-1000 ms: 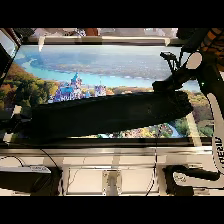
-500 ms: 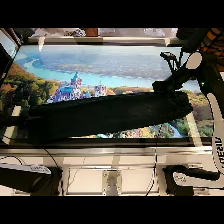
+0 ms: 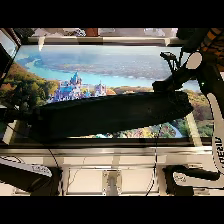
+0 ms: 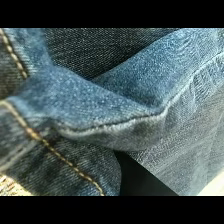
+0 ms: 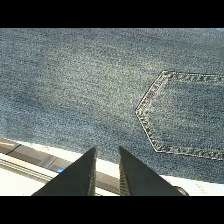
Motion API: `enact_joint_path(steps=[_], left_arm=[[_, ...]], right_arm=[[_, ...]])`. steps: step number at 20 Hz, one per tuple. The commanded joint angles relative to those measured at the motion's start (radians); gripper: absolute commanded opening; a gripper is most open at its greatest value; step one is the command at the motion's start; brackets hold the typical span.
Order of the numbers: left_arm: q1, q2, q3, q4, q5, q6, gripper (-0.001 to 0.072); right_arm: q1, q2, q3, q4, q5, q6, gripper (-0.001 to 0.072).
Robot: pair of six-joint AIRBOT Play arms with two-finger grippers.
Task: Fold the clothes and pants, and hang the long-sleeved shirts on hangers.
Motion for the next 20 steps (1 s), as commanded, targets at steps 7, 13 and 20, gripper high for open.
enact_joint_path(steps=[7, 13, 20], left_arm=[[0.001, 0.173, 0.301, 0.091, -0.296, -0.243, 0.0029], [-0.017, 0.361, 0.422, -0.062, -0.332, -0.383, 0.0029], [-0.243, 0.411, 0.422, -0.291, -0.281, -0.465, 0.0029]], right_arm=[[0.0, 0.001, 0.001, -0.001, 0.0, -0.004, 0.0164], [0.0, 0.0, 0.001, -0.006, -0.037, -0.029, 0.0164], [0.0, 0.0, 0.001, -0.006, -0.066, -0.057, 0.0164]])
